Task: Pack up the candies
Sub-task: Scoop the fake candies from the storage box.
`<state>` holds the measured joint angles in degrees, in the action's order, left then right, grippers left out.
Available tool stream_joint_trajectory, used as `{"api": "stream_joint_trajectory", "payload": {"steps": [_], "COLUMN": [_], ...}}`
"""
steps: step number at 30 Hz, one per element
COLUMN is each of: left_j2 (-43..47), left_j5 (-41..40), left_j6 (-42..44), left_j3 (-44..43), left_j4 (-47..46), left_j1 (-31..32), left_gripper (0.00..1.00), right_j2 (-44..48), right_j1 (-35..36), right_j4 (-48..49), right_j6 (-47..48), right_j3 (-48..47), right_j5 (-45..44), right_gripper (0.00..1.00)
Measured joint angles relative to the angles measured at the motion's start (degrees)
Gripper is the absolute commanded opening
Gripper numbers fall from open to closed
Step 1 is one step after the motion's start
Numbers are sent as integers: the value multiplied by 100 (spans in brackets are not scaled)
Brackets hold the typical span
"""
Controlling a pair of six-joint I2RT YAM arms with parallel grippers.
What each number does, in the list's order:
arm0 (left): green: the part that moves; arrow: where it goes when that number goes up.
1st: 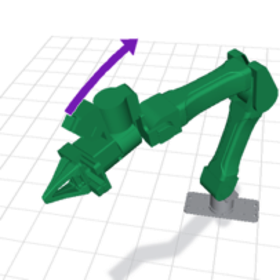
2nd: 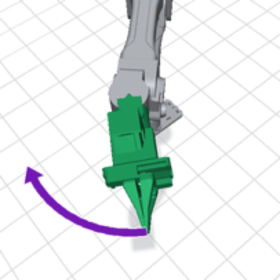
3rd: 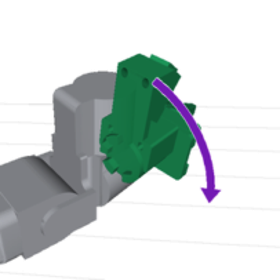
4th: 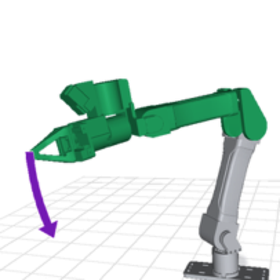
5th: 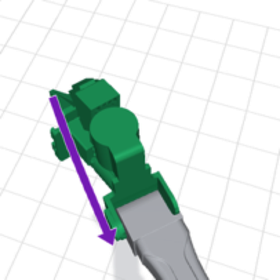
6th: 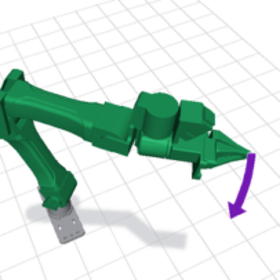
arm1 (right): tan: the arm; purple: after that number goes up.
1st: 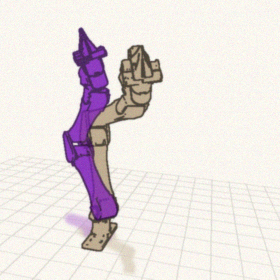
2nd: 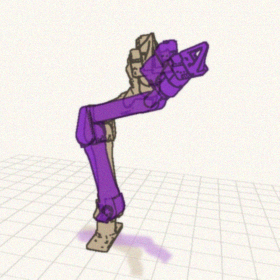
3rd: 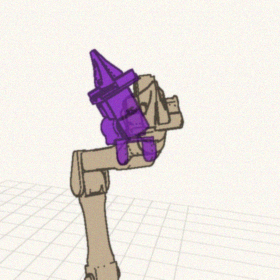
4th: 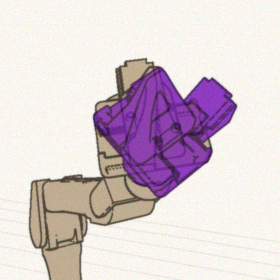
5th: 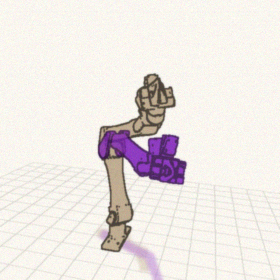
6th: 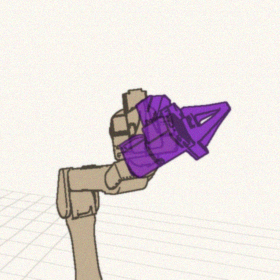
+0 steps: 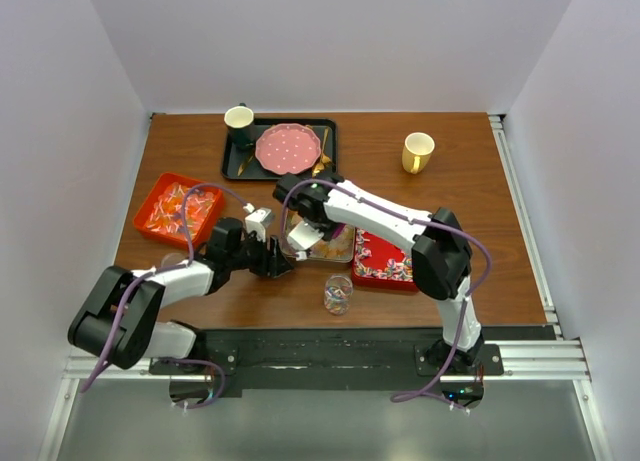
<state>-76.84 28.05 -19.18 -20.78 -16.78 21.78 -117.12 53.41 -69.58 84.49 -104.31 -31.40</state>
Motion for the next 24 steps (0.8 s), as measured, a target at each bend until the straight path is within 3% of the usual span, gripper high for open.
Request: {"api": "stream_joint_trajectory", "payload": {"steps": [7,18,24], "left_j2": [-83,28,31], "left_j5": [-22,-39,-37], "left_j6": [-37,-81,-94], "left_j3": [9,131,131], "left_j4": [-249,-343,-385], "left_j1": [0,0,0], "left_gripper": [58,58,58], "right_j2": [-87,-87,-127], "right_j1": [404,-446,-428], "right_j4": [-310,-254,328], "right_j6": [-282,-35,240], "right_j3": [-310,-435,-98], "right_j5": [205,-341,-723], "right_gripper": [0,0,0]}}
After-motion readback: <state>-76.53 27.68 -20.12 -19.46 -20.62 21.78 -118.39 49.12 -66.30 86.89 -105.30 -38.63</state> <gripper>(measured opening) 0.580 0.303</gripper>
